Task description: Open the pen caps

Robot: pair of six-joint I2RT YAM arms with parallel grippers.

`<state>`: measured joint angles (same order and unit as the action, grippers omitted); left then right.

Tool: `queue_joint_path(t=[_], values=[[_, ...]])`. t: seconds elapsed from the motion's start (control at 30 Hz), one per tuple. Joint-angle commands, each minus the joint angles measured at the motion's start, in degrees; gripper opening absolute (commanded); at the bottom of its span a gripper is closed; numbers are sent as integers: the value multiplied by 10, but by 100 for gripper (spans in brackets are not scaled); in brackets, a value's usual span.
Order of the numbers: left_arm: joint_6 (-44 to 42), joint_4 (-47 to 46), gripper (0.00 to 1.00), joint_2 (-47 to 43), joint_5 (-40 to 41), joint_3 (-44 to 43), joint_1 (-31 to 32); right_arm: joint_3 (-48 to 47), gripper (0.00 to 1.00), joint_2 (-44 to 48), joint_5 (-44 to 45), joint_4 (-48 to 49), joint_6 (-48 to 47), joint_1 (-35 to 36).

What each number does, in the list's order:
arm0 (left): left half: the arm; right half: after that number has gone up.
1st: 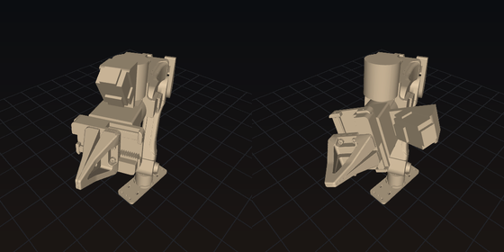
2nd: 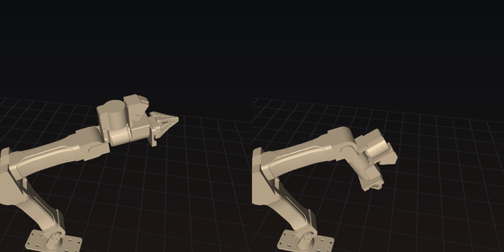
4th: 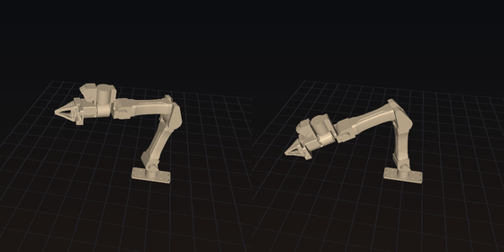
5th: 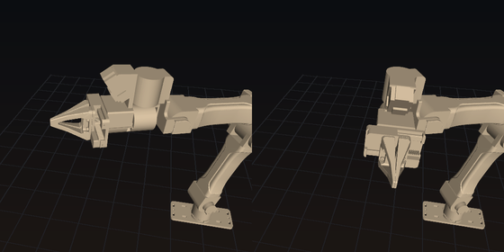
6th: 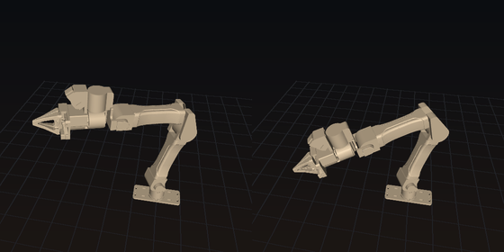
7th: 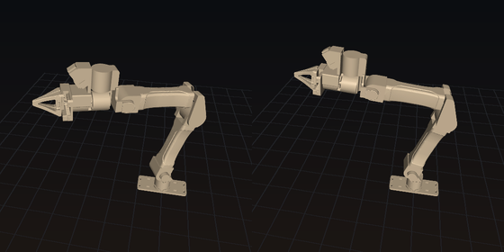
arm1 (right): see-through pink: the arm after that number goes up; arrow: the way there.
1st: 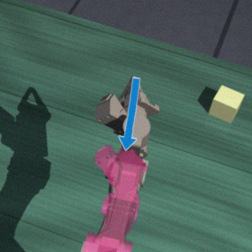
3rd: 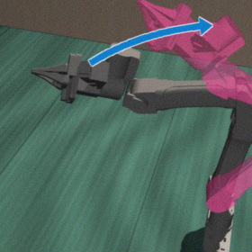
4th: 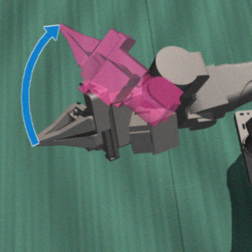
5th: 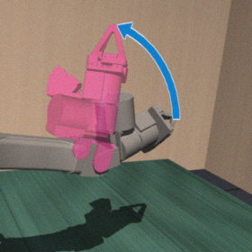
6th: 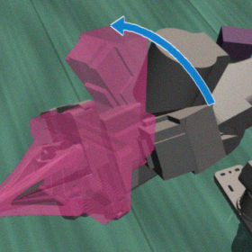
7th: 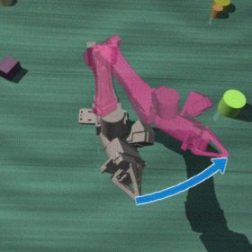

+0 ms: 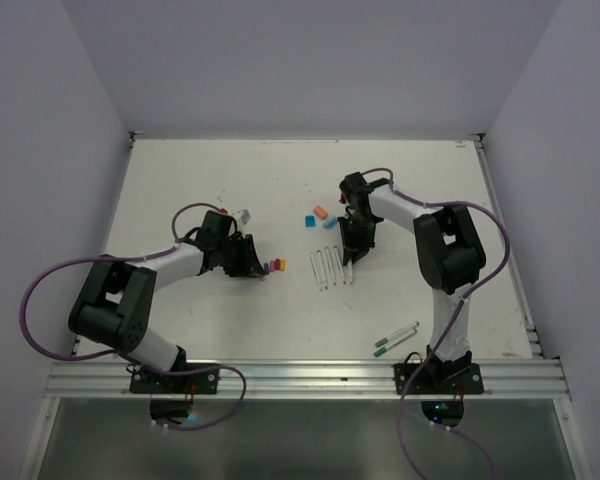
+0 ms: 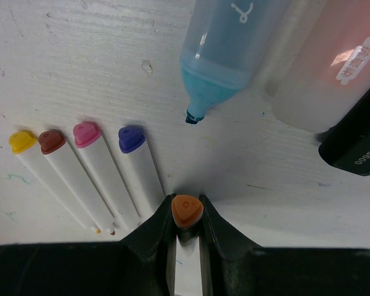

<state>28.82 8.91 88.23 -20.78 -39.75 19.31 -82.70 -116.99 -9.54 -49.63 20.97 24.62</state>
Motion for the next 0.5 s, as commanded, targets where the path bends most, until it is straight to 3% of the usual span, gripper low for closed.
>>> queue_joint_path(t=[0.0,0.47], values=[[-20,-1,34,-9,30,6,-9,-18,4,-9,34,9,-8,5],[-25,16,49,-43,57,16,-16,-15,26,-4,31,16,-6,9]])
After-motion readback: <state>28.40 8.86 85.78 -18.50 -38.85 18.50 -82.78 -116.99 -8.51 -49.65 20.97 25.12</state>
